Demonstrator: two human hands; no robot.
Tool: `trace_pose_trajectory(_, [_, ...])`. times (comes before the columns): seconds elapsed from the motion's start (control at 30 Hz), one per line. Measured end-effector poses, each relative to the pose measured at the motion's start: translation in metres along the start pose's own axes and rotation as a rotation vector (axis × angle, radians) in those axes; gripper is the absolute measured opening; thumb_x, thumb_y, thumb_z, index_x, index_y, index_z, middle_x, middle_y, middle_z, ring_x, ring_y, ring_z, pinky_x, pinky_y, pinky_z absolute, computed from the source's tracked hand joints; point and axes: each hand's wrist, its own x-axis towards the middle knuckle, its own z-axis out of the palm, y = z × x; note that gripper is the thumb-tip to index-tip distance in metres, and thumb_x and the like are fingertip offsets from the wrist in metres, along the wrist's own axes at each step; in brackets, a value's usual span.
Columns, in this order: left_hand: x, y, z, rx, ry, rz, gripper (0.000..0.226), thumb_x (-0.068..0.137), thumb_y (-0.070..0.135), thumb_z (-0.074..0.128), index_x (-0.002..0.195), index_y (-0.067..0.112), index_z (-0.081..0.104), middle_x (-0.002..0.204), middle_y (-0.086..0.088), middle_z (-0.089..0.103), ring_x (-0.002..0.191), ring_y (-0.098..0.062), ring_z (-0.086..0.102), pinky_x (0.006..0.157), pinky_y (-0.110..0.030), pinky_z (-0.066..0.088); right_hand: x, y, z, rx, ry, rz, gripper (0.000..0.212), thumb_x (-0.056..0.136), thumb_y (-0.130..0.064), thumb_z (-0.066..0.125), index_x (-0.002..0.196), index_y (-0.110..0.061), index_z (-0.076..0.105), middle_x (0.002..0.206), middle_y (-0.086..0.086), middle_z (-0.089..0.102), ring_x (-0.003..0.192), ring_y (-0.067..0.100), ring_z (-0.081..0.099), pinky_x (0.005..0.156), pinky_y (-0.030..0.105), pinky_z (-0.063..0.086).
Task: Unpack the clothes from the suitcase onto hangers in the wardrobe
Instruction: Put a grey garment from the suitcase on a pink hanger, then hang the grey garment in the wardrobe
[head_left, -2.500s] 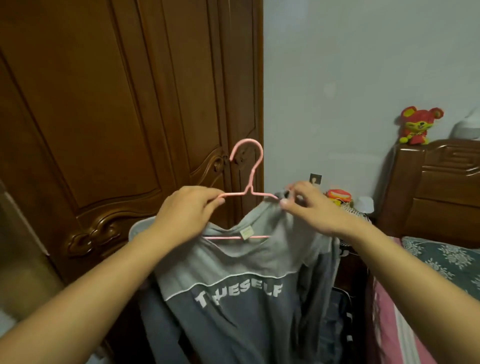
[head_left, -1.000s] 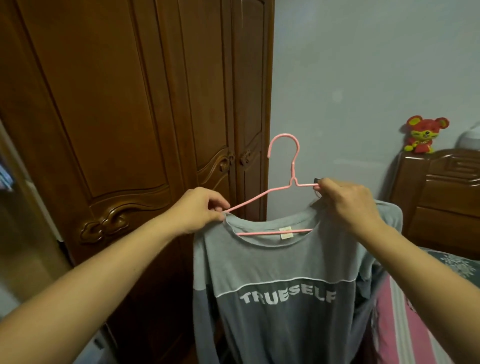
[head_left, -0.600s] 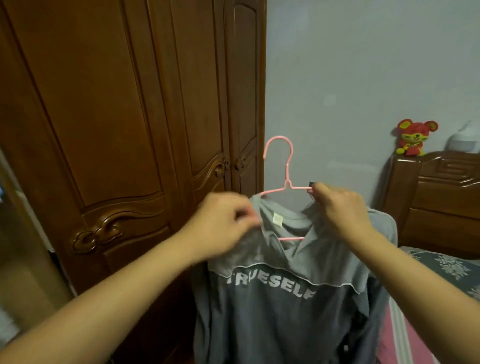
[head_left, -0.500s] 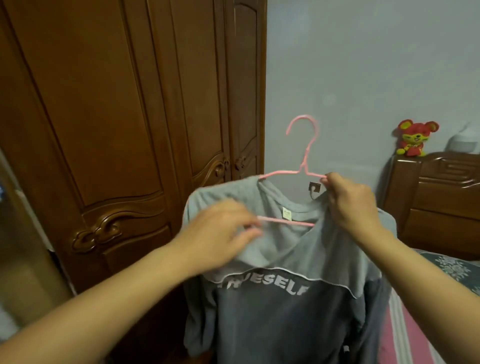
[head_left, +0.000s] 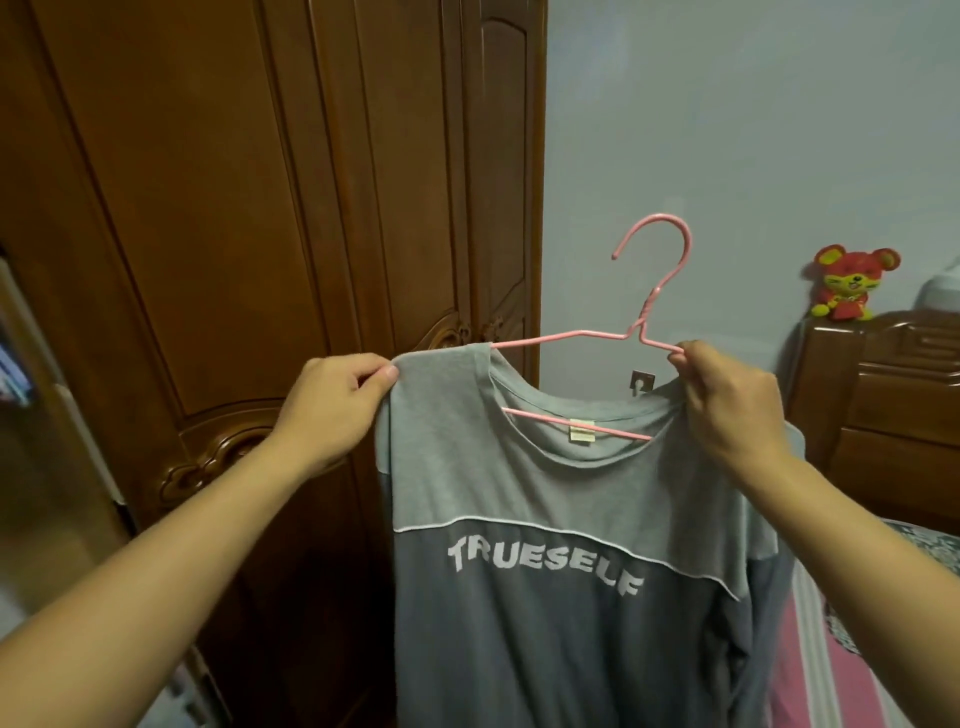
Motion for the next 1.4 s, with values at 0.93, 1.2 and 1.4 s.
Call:
trace_pose_trajectory(0.93, [-0.097,0.000,-0.045,-0.254,-0.051,-0.353,0.025,0.081,0.014,0.083,0.070,0.013,0.061,0.066,0.004,0.059,0.058,-0.002,0.049,0.061,-0.023,0.040,-0.039,-0.115,0.060,0.369,-0.396,-0.179,0.037,0.101,-0.036,0.048,0.108,-0.011,0.074,0.092,0.006,0.059,0.074,0.026,0.061,0.059,0.038,0.053])
trace_pose_trajectory(1.2, [-0.147,0.038,-0.107,0.101,-0.238,-0.034,0.014,0.092,0.040,0.066,0.093,0.030,0.057,0.094,0.015,0.053,0.085,0.002,0.049,0.071,-0.019,0.040,-0.019,-0.184,0.074,0.340,-0.232,-0.194,0.036,0.101,-0.030,0.043,0.112,-0.009,0.070,0.087,0.010,0.067,0.069,0.033,0.063,0.055,0.037,0.051])
trace_pose_trajectory(1.4, [-0.162,-0.056,-0.152,-0.206,-0.240,-0.280,0.046,0.101,0.056,0.045,0.145,0.040,0.043,0.143,0.015,0.050,0.135,-0.005,0.046,0.115,-0.033,0.037,-0.017,-0.201,0.053,0.417,-0.119,-0.222,0.036,0.098,-0.025,0.045,0.110,-0.003,0.071,0.089,0.015,0.070,0.071,0.033,0.066,0.064,0.035,0.054])
